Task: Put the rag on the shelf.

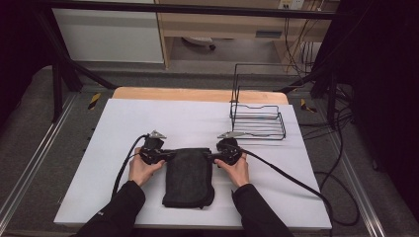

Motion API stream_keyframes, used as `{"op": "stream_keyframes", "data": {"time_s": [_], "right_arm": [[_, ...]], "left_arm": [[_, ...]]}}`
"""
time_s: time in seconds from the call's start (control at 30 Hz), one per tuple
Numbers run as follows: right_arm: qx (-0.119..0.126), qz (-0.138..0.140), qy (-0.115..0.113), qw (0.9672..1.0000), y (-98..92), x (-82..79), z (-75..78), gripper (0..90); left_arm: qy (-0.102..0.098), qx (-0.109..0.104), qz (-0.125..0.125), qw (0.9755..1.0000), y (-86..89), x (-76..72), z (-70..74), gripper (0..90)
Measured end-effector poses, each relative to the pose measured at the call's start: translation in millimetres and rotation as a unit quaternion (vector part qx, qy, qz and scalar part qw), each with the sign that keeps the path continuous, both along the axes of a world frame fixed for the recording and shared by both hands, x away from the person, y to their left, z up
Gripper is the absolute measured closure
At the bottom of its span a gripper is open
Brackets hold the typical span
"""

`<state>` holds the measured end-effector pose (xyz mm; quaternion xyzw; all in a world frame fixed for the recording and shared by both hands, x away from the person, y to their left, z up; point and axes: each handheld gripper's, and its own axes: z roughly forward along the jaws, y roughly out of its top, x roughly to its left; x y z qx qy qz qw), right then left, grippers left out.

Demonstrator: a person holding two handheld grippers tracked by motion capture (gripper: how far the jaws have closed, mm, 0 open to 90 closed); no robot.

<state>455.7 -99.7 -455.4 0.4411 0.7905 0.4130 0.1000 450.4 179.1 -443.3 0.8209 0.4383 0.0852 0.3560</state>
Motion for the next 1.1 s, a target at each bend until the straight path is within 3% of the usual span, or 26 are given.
{"op": "stream_keyframes", "data": {"time_s": [0.17,0.27,0.4,0.57,0.8,1.0,1.1], "right_arm": [[0.006,0.009,-0.001,0.9999,3.1,-1.7,-2.3,43.5],[0.016,0.015,0.009,0.9997,5.2,-3.3,-2.2,53.4],[0.023,0.013,0.022,0.9994,6.5,-3.3,-1.7,60.1],[0.044,0.015,0.051,0.9976,6.3,-2.3,-1.9,72.6],[0.048,0.016,0.055,0.9972,5.2,-3.5,1.4,77.5],[0.054,0.017,0.041,0.9976,3.2,-7.2,9.6,78.0],[0.061,0.019,0.033,0.9974,2.1,-10.2,16.2,78.0]], "left_arm": [[-0.001,0.0,-0.001,1.0,-0.2,-0.1,0.0,77.2],[-0.001,-0.002,-0.002,1.0,0.3,0.2,-0.2,77.2],[-0.001,-0.001,-0.003,1.0,0.4,0.1,-0.1,77.4],[0.009,-0.013,-0.003,0.9999,2.8,1.5,-0.2,79.0],[0.015,-0.027,-0.002,0.9995,6.9,1.6,3.0,81.2],[-0.009,-0.051,-0.007,0.9986,12.0,-5.7,17.1,81.6],[-0.02,-0.054,-0.012,0.9983,13.4,-10.1,22.9,81.6]]}}
